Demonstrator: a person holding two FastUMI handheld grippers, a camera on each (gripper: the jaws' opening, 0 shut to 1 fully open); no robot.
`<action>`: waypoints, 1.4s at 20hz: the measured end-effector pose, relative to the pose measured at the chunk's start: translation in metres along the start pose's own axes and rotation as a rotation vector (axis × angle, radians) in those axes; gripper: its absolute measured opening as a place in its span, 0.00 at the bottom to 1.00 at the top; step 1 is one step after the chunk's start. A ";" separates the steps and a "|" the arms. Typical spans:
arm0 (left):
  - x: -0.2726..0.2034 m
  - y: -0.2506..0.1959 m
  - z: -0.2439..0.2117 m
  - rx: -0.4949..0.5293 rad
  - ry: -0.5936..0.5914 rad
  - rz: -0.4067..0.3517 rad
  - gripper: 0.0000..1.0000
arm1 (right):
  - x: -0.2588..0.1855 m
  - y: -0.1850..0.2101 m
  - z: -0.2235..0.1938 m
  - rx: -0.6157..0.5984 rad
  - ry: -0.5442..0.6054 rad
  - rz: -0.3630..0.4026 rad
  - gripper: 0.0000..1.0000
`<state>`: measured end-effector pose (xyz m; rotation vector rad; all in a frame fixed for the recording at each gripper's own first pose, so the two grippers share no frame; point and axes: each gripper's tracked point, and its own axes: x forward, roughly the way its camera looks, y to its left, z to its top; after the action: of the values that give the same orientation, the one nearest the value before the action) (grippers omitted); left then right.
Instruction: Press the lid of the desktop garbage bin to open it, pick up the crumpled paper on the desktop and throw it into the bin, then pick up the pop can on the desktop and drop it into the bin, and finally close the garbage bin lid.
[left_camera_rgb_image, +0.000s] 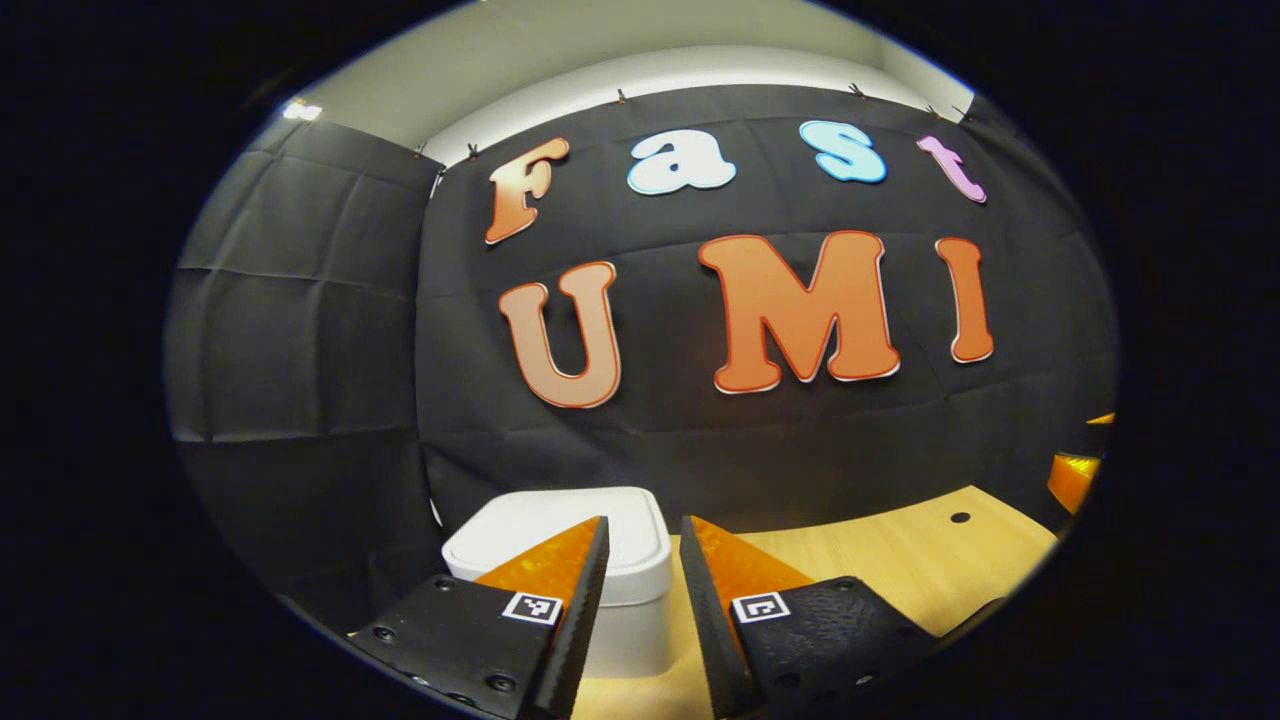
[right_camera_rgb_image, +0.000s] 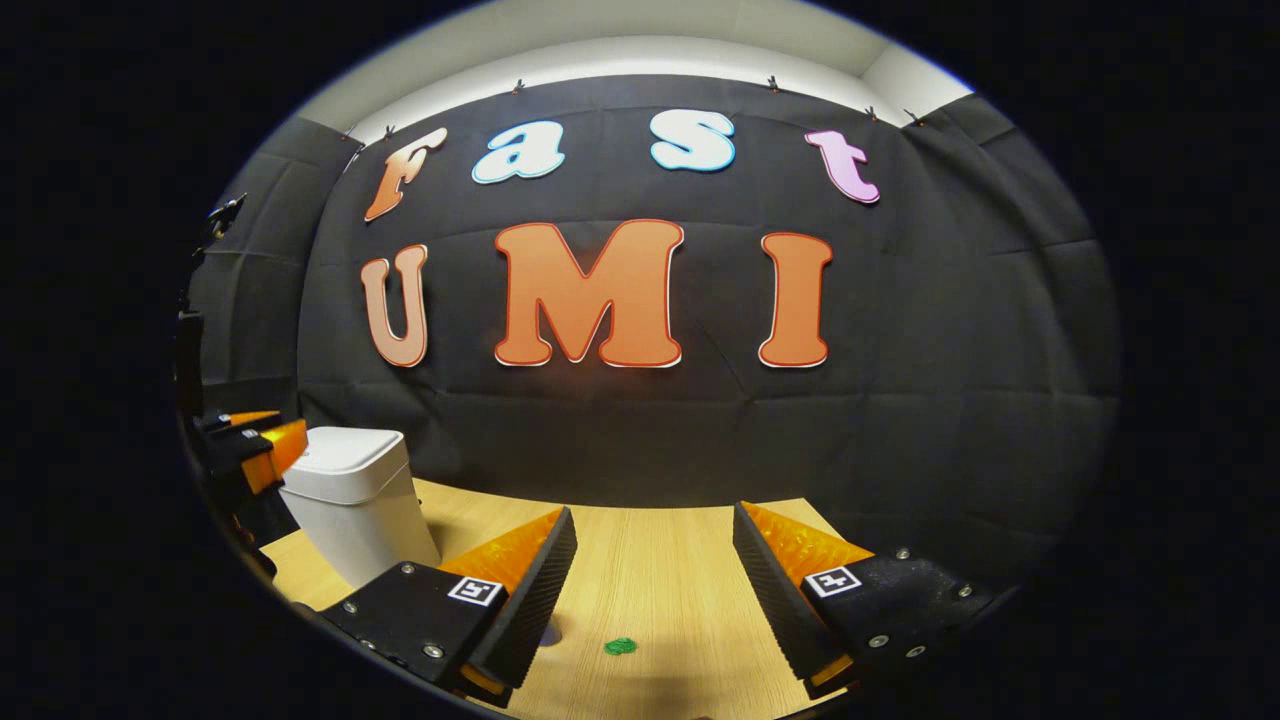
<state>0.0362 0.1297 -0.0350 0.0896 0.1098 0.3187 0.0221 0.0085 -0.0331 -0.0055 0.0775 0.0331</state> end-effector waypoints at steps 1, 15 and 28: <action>0.005 0.009 0.007 0.007 -0.015 0.019 0.43 | 0.001 0.002 0.000 -0.001 0.000 0.006 0.94; 0.075 0.079 -0.041 -0.206 0.209 0.040 0.00 | 0.012 0.017 -0.008 -0.003 0.017 0.025 0.94; 0.079 0.059 -0.092 -0.207 0.406 -0.035 0.00 | 0.008 0.017 -0.022 0.003 0.054 0.017 0.94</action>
<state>0.0814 0.2173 -0.1268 -0.1839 0.4784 0.3082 0.0282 0.0253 -0.0560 -0.0030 0.1316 0.0500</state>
